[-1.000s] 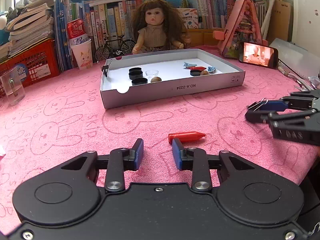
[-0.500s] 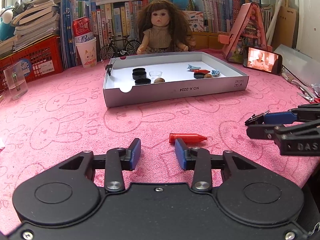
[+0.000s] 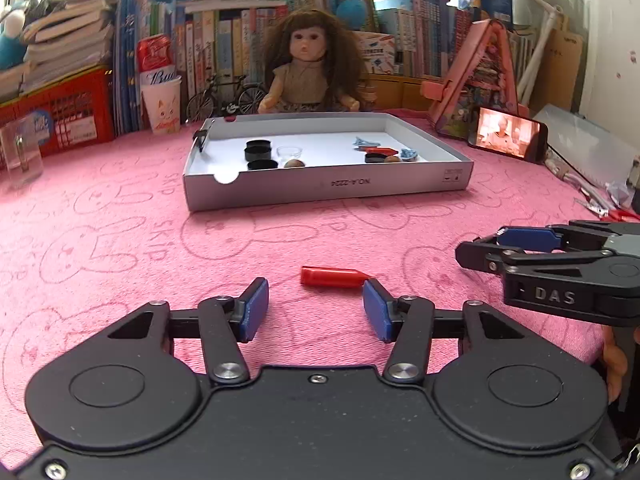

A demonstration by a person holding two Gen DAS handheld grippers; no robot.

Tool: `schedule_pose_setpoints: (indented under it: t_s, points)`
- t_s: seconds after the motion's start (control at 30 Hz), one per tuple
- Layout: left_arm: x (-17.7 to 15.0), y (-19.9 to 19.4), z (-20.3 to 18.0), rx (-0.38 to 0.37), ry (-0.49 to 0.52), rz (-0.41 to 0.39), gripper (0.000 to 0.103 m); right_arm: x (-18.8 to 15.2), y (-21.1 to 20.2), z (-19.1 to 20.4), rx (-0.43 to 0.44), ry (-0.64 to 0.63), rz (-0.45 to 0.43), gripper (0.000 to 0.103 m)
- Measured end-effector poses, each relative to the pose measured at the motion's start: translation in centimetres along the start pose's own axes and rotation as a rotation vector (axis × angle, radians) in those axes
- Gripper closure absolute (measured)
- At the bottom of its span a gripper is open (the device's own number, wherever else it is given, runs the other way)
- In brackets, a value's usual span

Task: Organize rigid objects
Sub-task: 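Close the left gripper around the red crayon on the table, then carry the red crayon and binder clip over the tray and lower them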

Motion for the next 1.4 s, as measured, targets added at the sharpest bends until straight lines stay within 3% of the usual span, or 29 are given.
schedule_pose_setpoints:
  t_s: [0.23,0.5,0.83,0.9,1.03,1.4]
  points:
    - [0.2,0.8,-1.6,-0.001,0.033,-0.020,0.049,-0.7,-0.1,-0.1,-0.037,0.028,-0.039,0.039]
    - [-0.2,1.3,-1.8,0.032,0.022,-0.045,0.050,-1.5,-0.2,1.0,-0.083,-0.045,-0.085,0.039]
    - [-0.7,1.3,-2.1,0.048,0.020,-0.078,0.053,-1.4,-0.2,1.1,-0.077,-0.048,-0.074,0.040]
    - [-0.7,1.2,-2.2,0.047,0.023,-0.081,0.061,-1.3,-0.1,1.1,-0.067,-0.043,-0.072,0.050]
    - [-0.4,1.3,-2.2,0.054,0.011,-0.074,0.062,-1.0,-0.2,1.1,-0.046,-0.030,-0.063,0.067]
    - [1.0,1.6,-1.8,0.088,-0.021,-0.069,0.062,-0.1,0.5,0.5,-0.063,0.031,-0.049,0.067]
Point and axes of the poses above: each gripper's, at about its wrist camera, not at the fingertips, and y roughly the way its jaws point, z to its left, x to its top, the point moved 4 cm from there along y, roughly the way its jaws point, and after that the axes turned 6 degrees about -z, right-handed, at the moved point
